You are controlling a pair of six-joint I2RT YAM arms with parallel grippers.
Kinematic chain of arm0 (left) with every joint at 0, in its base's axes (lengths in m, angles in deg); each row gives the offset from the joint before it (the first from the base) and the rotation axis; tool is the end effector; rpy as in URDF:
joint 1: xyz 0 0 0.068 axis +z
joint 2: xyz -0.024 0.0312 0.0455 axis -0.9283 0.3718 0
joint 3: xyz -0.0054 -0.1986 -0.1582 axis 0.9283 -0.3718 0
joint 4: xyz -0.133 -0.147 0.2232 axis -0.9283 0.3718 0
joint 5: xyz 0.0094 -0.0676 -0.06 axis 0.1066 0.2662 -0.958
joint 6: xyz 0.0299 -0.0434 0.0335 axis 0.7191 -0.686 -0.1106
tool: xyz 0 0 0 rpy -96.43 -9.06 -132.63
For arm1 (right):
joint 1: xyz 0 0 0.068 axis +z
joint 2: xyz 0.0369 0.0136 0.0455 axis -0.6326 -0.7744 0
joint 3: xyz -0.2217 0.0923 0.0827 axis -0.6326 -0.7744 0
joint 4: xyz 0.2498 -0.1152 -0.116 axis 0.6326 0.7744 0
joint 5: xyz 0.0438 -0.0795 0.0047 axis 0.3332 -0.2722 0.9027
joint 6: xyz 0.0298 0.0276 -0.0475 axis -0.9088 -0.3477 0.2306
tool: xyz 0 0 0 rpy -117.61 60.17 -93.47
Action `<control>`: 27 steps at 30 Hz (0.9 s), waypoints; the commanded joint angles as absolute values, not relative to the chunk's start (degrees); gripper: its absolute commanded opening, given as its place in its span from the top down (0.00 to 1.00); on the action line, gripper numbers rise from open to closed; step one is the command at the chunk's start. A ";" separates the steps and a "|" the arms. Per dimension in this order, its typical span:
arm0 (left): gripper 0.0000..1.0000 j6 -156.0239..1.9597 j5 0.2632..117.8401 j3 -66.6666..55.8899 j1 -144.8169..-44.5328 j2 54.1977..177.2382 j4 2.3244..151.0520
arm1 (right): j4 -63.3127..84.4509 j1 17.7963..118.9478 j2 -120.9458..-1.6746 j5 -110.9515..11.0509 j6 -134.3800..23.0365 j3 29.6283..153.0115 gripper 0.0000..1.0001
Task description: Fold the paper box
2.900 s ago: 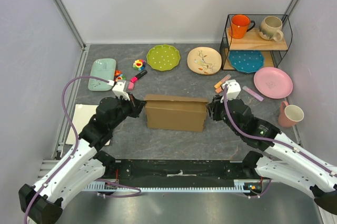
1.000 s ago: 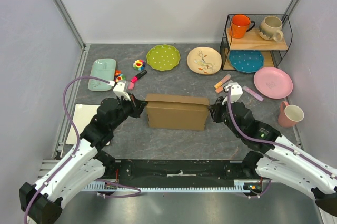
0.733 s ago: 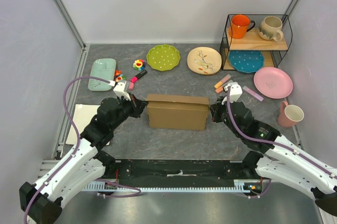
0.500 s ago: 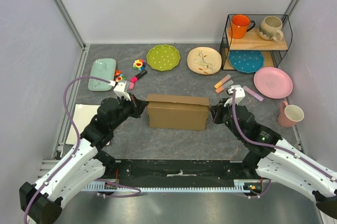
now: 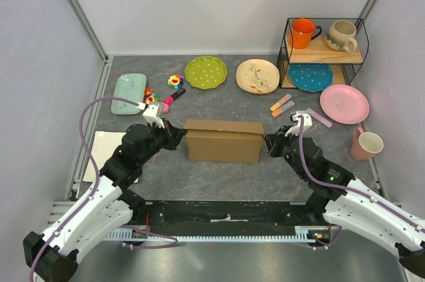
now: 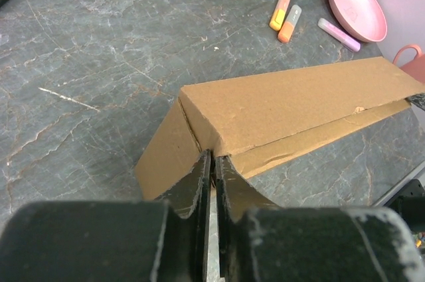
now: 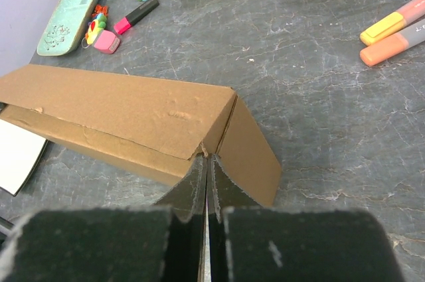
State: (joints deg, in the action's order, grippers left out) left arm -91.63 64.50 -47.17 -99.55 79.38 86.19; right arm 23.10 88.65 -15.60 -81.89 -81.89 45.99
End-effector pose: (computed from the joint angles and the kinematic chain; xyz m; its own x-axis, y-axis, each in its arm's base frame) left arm 0.2011 -0.1254 0.2503 -0.4594 -0.2361 -0.8563 0.3985 0.8068 -0.4362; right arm 0.1584 0.1548 0.2531 -0.4089 0.2864 -0.8665 -0.2561 0.8753 0.4102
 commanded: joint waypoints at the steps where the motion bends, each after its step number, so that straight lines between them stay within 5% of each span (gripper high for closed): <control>1: 0.88 -91.21 64.85 -44.78 -100.17 78.28 93.82 | 30.19 88.82 -18.02 -81.41 -81.90 45.13 1.00; 13: 0.76 -88.74 66.17 -39.68 -100.17 78.19 95.31 | 30.45 88.82 -18.55 -81.94 -81.38 46.27 1.00; 27: 0.77 -87.60 65.64 -38.53 -100.08 80.74 93.38 | 30.45 88.82 -18.55 -81.85 -81.29 46.10 1.00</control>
State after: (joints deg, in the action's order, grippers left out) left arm -89.79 65.75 -40.32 -99.81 80.26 95.37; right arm 22.88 88.65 -17.05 -82.15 -81.72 46.62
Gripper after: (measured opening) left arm 0.240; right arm 0.007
